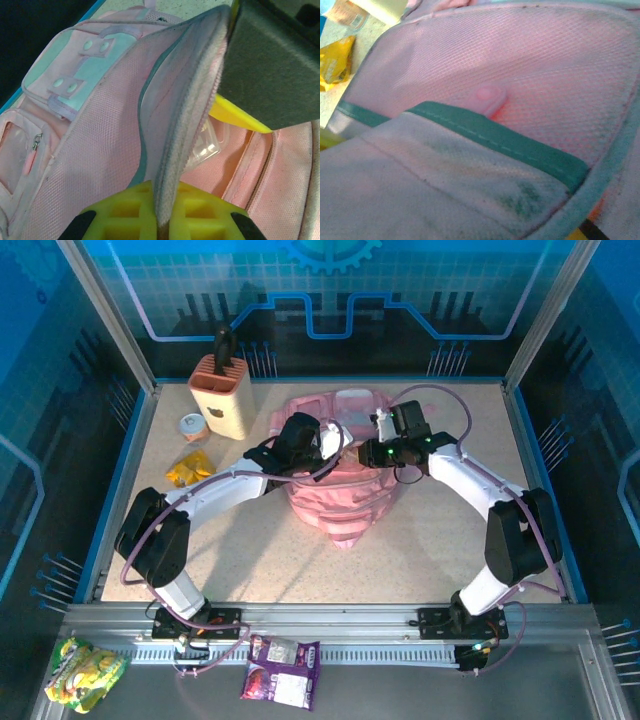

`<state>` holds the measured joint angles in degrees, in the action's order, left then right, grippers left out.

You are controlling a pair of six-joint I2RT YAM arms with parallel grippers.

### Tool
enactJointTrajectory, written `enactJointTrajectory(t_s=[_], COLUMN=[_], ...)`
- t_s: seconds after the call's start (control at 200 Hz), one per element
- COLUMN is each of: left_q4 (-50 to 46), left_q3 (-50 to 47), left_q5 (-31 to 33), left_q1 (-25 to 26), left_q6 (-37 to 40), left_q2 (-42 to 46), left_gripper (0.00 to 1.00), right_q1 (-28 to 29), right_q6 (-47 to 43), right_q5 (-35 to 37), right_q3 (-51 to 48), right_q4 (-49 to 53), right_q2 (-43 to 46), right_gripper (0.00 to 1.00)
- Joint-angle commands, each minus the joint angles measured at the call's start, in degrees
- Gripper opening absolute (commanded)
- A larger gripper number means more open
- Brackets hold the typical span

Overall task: Pack the student bag
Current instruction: Place the loose stationery in the student bag, then zip the student bag at the center of the table.

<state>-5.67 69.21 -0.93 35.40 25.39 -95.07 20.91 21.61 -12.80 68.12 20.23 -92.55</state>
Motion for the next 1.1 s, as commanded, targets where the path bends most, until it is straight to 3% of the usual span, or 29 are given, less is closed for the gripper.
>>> enactJointTrajectory(t_s=[0.0, 0.09, 0.16, 0.205, 0.255, 0.3, 0.4, 0.52, 0.645, 0.775, 0.941, 1.091], left_q4=[1.41, -0.25, -1.67, -2.34, -2.81, -2.12, 1.62, 6.19, 1.48, 4.9, 8.84, 8.73], left_q3=[-0.58, 0.49, 1.26, 1.27, 0.78, -0.53, -5.93, -11.74, -13.76, -17.67, -16.87, -16.35], left_q5=[-6.83, -4.46, -4.63, -5.23, -5.81, -6.03, -5.34, 0.34, 2.72, 1.74, -0.55, 0.86], left_q1=[1.06, 1.03, 1.07, 1.08, 1.03, 0.9, 0.73, -0.84, -5.22, -8.25, -10.16, -10.42], left_q6=[-0.85, -1.13, -1.82, -2.71, -4.64, -7.67, -19.52, -42.42, -66.42, -81.25, -87.92, -92.69], left_q2=[3.1, 2.18, 1.8, 2.1, 3.37, 5.32, 11.68, 17.48, 18.02, 15.35, 9.15, 6.38], left_gripper=[0.0, 0.0, 0.0, 0.15, 0.25, 0.41, 0.6, 0.68, 0.74, 0.74, 0.72, 0.62], right_q1=[-1.15, -0.84, -0.07, -0.44, -0.9, -0.71, 0.17, 5.76, 14.24, 20.66, 24.27, 25.2], right_q6=[5.93, 6.12, 4.62, 4.12, 4.01, 3.63, 4.02, 4.63, 5.7, 5.8, 4.2, 2.41], right_q5=[8.13, 9.37, 10.62, 7.36, 2.88, 2.37, 5.27, 9.14, 14.27, 17.56, 21.59, 21.06], right_q3=[-1.04, -2.37, -3.9, -5.98, -8.31, -9.38, -9.55, -13.01, -12.47, -11.58, -8.23, -6.12], right_q4=[-8.27, -9.5, -7.74, -7.89, -7.67, -4.87, 4.82, 6.1, 7.02, 3.87, 1.41, -2.62], right_q2=[-1.26, 1.4, 4.9, 7.75, 11.25, 14.01, 17.51, 21.19, 19.75, 16.0, 9.69, 6.16], right_gripper=[0.26, 0.29, 0.44, 0.49, 0.51, 0.52, 0.51, 0.53, 0.55, 0.59, 0.58, 0.53])
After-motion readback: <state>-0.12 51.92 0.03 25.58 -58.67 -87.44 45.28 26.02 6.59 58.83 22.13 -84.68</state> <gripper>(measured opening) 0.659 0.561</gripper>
